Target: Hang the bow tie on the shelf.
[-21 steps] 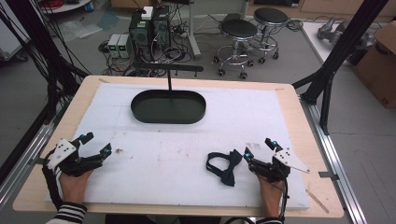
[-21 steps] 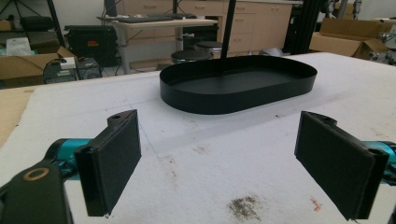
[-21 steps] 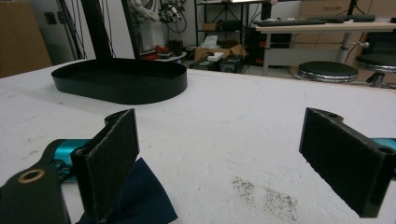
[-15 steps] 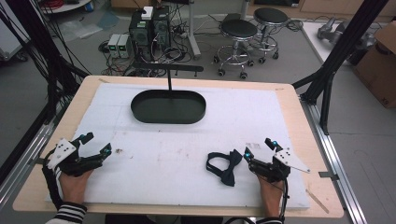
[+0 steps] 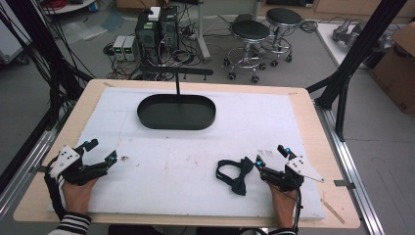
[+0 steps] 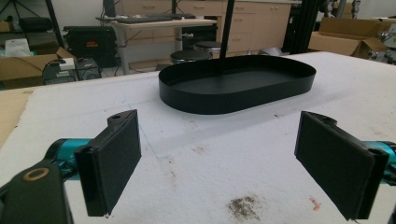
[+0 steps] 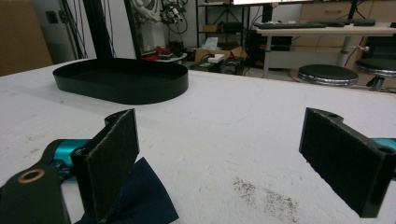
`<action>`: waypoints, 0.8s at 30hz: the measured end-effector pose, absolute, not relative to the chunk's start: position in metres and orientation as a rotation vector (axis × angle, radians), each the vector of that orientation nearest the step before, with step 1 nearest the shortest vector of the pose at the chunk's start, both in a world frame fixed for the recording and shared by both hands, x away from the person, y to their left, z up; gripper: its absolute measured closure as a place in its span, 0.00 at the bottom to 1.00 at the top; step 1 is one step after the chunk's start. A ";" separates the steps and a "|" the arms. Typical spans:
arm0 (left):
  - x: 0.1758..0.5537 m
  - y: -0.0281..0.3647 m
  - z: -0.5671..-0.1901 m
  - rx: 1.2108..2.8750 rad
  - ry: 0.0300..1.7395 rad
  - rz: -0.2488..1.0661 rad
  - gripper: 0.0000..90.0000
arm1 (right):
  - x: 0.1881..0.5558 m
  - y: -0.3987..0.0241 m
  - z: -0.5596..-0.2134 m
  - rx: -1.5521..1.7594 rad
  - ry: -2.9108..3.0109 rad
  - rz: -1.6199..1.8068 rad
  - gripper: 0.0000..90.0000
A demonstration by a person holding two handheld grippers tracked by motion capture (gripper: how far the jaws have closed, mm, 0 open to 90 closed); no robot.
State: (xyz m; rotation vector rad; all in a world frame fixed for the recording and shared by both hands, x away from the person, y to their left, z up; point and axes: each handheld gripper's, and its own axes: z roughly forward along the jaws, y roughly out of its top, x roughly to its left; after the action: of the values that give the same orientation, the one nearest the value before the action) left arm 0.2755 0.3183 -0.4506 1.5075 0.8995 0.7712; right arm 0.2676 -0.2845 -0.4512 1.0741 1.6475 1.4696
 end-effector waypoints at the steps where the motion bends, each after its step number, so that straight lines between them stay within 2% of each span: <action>1: 0.275 0.318 -0.451 1.507 0.898 0.771 0.16 | 0.268 -0.284 -0.451 1.073 1.648 1.469 0.12; 20: 0.275 0.319 -0.451 1.506 0.895 0.767 0.16 | 0.270 -0.283 -0.449 1.063 1.708 1.440 0.12; 24: 0.275 0.319 -0.451 1.505 0.894 0.766 0.16 | 0.271 -0.282 -0.437 1.045 1.753 1.409 0.12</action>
State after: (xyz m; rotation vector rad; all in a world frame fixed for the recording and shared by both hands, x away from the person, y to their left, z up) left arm 0.2753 0.3190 -0.4506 1.5054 0.8942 0.7659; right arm 0.2706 -0.2821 -0.4365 1.0447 1.7527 1.4088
